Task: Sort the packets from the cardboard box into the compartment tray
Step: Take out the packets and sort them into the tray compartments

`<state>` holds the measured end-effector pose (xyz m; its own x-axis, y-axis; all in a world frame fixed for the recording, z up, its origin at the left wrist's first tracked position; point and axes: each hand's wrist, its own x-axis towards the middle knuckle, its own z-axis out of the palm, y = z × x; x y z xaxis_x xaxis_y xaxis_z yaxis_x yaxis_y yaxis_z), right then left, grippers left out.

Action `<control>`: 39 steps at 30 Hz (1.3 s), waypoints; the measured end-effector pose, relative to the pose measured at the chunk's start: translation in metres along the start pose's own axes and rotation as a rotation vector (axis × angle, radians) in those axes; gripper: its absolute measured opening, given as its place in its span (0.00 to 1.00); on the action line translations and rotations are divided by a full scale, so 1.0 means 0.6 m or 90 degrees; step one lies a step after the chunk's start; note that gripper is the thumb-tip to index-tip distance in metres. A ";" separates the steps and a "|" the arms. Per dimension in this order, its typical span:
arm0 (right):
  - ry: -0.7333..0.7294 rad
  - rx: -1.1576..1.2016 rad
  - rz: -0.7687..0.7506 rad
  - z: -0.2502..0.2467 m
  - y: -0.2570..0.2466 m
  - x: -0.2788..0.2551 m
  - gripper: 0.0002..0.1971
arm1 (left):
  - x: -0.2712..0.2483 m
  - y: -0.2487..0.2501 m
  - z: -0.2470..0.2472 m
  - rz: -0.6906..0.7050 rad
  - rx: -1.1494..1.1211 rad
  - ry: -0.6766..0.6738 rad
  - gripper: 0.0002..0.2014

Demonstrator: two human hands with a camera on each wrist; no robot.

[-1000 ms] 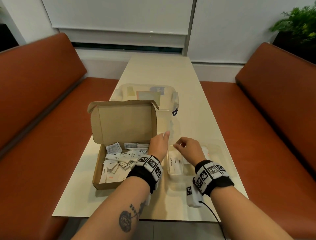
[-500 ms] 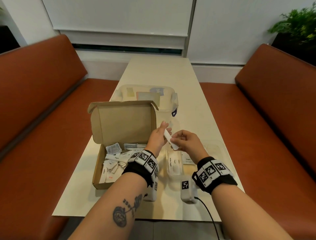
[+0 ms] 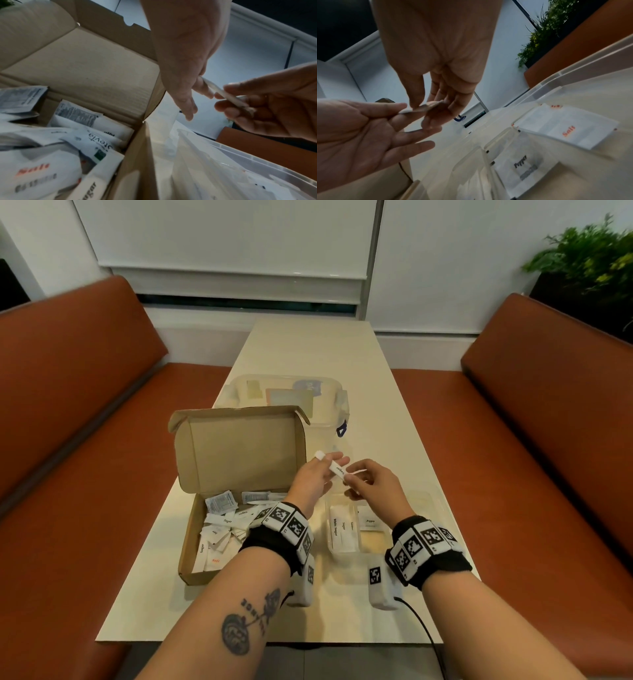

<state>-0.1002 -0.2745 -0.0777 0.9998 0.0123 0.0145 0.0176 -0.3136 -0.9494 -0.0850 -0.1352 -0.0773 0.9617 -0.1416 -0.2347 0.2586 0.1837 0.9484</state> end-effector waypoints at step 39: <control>-0.211 -0.621 0.085 0.016 0.051 0.020 0.25 | 0.022 -0.063 -0.018 -0.022 0.467 0.109 0.20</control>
<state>-0.0878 -0.2747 -0.1096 0.9446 0.1350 -0.2993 0.0527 -0.9621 -0.2676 -0.0812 -0.1335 -0.1186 0.9703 0.0287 -0.2401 0.2195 -0.5214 0.8246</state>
